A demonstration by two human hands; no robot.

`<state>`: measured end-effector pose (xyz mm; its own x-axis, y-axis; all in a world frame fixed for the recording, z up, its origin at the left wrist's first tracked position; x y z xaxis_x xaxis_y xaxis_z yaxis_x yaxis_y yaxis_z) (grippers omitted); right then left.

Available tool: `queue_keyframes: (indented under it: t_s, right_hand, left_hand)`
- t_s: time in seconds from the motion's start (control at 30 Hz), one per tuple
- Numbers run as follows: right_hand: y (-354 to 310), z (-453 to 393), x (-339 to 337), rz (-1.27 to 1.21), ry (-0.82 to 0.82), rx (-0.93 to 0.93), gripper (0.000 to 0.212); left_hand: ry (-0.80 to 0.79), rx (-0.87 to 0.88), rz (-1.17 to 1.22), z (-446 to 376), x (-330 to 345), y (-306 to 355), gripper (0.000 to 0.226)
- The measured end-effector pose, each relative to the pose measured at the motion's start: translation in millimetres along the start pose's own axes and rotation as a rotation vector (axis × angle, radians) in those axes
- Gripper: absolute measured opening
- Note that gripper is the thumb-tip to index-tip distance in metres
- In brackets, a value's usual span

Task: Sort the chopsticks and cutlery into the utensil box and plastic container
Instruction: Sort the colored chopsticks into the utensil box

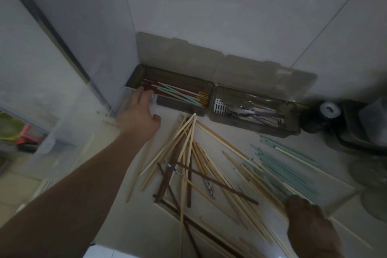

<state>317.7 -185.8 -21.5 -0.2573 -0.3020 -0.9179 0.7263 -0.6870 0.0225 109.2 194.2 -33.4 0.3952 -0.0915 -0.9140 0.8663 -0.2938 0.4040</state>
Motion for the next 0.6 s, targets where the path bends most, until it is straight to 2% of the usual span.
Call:
queue_keyframes:
  t_s: [0.1,0.17,0.23,0.3,0.33,0.43,0.53,0.6]
  right_hand:
    - [-17,-22,-36,-0.316,0.101,-0.033,0.01]
    - [-45,-50,-58,-0.43,0.218,-0.12,0.02]
    - [-87,-82,-77,-0.44,0.298,-0.268,0.031]
    - [-133,-116,-92,-0.448,0.3,-0.422,0.059]
    - [-156,-134,-98,-0.454,0.297,-0.501,0.065]
    - [-211,-184,-104,-0.409,0.267,-0.607,0.062]
    - [-243,-212,-98,-0.372,0.147,-0.59,0.062]
    - [-247,-215,-97,-0.373,0.153,-0.597,0.055]
  left_hand:
    - [0.007,0.013,0.002,1,0,-2,0.071]
    - [0.011,0.024,0.005,1,-1,-1,0.071]
    - [0.008,0.027,0.012,1,-2,0,0.071]
    - [0.011,0.034,0.025,2,-3,1,0.07]
    - [0.015,0.04,0.027,2,-4,0,0.07]
    - [0.013,0.046,0.019,3,-6,1,0.07]
    - [0.008,0.045,0.031,4,-8,4,0.07]
    - [-0.017,0.028,0.028,4,-8,5,0.069]
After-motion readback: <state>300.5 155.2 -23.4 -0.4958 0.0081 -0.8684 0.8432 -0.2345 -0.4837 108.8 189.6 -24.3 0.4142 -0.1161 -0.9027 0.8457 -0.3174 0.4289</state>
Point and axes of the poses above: each hand's wrist, its own z-axis away from the middle knuckle, its own x-axis out of the palm, y = z × x, the point moved 5 cm from there along -z, towards the middle knuckle, and after that the axes turned 7 degrees about -x, right-handed, at the moved point
